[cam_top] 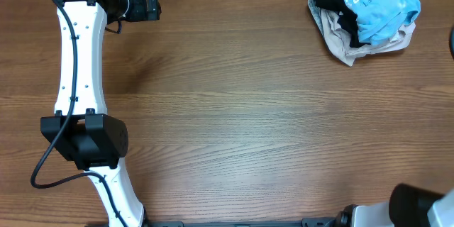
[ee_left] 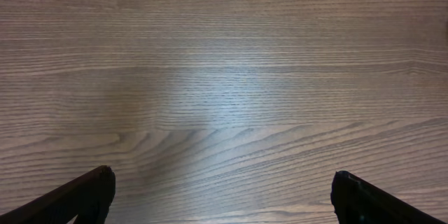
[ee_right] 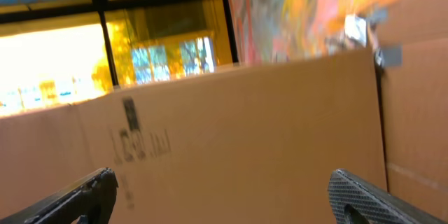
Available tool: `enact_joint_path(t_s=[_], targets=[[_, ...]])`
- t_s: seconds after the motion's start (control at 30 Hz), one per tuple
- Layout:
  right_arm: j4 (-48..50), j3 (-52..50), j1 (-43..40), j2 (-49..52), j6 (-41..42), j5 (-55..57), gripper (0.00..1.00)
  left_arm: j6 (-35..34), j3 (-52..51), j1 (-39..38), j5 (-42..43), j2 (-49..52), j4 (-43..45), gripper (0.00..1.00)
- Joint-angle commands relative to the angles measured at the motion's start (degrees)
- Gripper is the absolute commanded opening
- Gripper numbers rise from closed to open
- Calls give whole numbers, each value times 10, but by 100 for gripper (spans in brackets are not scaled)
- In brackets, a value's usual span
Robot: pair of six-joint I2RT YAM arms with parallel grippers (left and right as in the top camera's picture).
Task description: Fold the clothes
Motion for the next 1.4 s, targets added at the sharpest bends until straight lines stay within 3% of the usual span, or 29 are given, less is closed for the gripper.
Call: enact_joint_path(t_s=[0.0, 0.3, 0.43, 0.6, 1.1, 1.37], targets=[[-14, -18, 3, 36, 0, 3, 100, -8, -3, -3, -3, -5, 2, 100], [-232, -22, 12, 11, -4, 19, 100, -8, -3, -4, -3, -5, 2, 100], [-245, -76, 43, -32, -5, 55, 100, -8, -3, -4, -3, -5, 2, 100], [-191, -208, 65, -110, -4, 77, 100, -8, -3, -4, -3, -5, 2, 100], [161, -899, 67, -528, 0, -33, 100, -8, -3, -4, -3, -5, 2, 100], [269, -1184, 67, -742, 3, -51, 100, -8, -3, -4, -3, -5, 2, 100]])
